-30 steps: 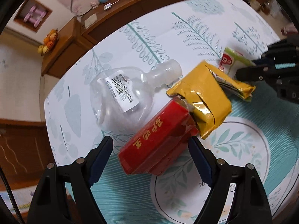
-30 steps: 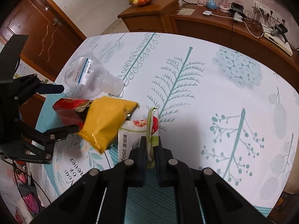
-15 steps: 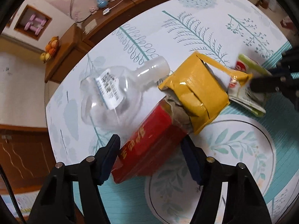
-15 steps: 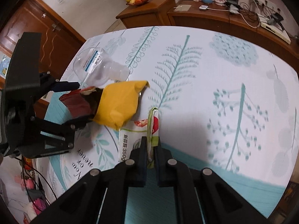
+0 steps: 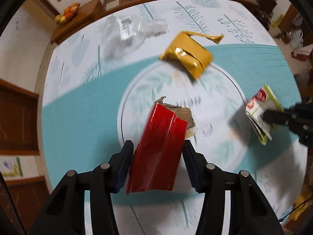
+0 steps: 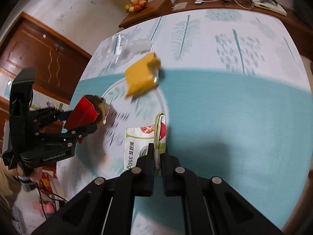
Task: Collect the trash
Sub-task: 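Carry the red box and snack bag off the table over the bin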
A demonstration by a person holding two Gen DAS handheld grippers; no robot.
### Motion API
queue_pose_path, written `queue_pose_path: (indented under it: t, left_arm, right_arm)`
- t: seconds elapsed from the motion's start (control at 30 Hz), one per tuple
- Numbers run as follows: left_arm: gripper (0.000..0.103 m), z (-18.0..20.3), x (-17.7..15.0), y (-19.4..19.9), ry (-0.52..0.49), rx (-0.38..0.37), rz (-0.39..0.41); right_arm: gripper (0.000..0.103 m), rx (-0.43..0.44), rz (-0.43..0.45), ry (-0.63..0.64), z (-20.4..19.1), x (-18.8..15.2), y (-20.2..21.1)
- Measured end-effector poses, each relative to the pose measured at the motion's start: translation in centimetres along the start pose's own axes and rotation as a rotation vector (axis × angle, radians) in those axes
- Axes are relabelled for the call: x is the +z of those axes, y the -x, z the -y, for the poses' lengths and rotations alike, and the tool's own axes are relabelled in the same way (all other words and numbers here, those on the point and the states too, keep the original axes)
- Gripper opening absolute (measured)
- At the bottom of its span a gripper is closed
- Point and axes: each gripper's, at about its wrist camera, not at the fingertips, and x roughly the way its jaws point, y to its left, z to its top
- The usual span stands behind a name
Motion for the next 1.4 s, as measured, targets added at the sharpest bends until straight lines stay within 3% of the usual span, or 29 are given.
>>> queue_pose_path:
  t: [0.2, 0.47, 0.6, 0.73, 0.9, 1.2, 1.4]
  left_arm:
    - [0.050, 0.4, -7.3, 3.6, 0.024, -0.096, 0.041]
    - [0.050, 1.1, -17.9, 8.2, -0.058, -0.274, 0.112]
    - [0.050, 1.9, -22.3, 8.7, -0.110, -0.344, 0.079]
    - [0.050, 3.3, -26.9, 9.1, -0.199, -0.371, 0.043]
    - [0.050, 4.8, -32.4, 9.1, -0.258, -0.390, 0.028]
    - [0.050, 6.8, -38.4, 6.0, -0.246, -0.370, -0.009]
    - [0.050, 8.2, -41.0, 2.1, -0.203, -0.338, -0.027]
  right_arm:
    - [0.005, -0.020, 0.053, -0.104, -2.9, -7.4, 2.8]
    - [0.005, -0.102, 0.179, -0.245, -10.2, -20.0, 6.8]
    - [0.005, -0.133, 0.242, -0.343, -13.3, -26.2, 7.6]
    - [0.005, -0.147, 0.279, -0.429, -15.9, -31.6, 7.8]
    - [0.005, -0.168, 0.249, -0.488, -18.2, -37.5, 6.8]
    - [0.005, -0.176, 0.221, -0.622, -17.5, -45.3, 5.0]
    - [0.005, -0.178, 0.201, -0.639, -15.9, -48.4, 2.6]
